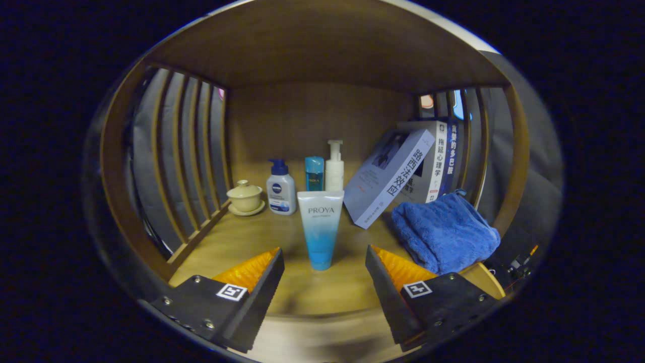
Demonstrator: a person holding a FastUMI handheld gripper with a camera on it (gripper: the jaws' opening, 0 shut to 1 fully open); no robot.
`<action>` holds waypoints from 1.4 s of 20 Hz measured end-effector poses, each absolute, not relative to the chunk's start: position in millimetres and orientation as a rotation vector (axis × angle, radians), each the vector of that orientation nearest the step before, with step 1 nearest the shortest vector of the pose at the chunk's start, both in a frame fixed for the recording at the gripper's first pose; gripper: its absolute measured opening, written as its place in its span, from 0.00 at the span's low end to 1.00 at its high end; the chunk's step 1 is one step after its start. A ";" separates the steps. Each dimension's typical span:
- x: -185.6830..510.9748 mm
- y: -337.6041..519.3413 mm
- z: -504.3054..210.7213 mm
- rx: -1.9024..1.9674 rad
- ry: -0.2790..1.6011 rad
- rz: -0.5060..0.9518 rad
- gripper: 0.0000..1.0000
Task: Pull open the drawer, take out the items inside it, and place them on the countertop above the cabinet.
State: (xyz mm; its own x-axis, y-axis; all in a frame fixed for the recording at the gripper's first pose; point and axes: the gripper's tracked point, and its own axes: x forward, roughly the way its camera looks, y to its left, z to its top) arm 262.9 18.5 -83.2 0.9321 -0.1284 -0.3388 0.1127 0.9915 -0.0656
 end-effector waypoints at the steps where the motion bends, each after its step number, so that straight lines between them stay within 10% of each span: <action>1: 249.9 20.6 -78.0 -0.032 0.339 -0.115 0.97; 16: 47.9 -38.5 -88.4 0.046 0.252 -0.133 0.97; 28: 20.5 -64.0 -151.8 0.121 0.284 -0.123 0.99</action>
